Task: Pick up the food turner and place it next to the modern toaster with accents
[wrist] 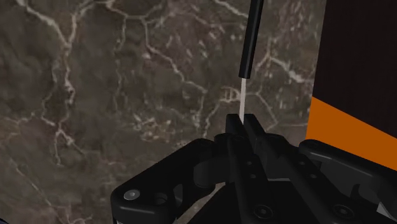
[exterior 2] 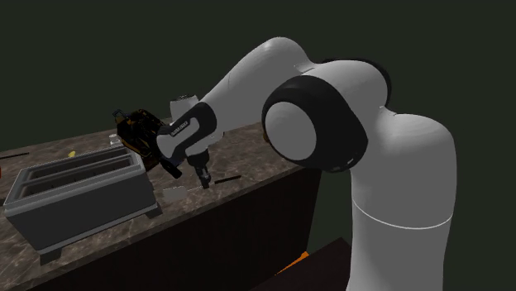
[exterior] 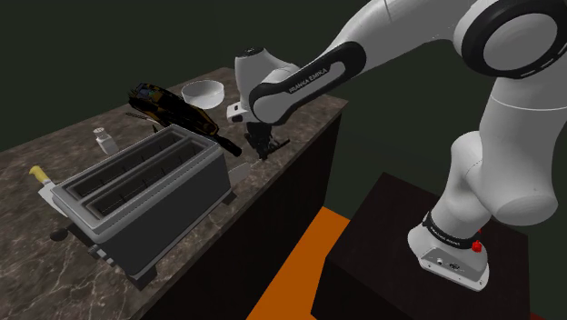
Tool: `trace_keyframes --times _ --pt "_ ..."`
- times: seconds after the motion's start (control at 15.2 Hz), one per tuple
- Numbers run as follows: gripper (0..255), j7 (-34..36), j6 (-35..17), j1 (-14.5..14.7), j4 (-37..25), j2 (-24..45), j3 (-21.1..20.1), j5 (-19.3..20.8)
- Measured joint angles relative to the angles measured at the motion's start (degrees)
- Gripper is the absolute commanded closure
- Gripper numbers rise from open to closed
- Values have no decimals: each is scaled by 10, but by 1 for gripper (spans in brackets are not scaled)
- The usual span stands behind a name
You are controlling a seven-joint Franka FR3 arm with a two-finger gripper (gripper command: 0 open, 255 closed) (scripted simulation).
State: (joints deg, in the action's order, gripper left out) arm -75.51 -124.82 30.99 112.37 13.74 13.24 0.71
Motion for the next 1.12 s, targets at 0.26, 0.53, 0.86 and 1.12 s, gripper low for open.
trace_keyframes --times 0.26,0.53,0.86,1.12 --pt "255 0 -6 0 1 4 0 -1" --pt "0 0 -6 0 2 4 -1 -1" --pt "0 0 -6 0 2 4 0 -1" --pt "0 3 28 2 -15 -15 0 4"
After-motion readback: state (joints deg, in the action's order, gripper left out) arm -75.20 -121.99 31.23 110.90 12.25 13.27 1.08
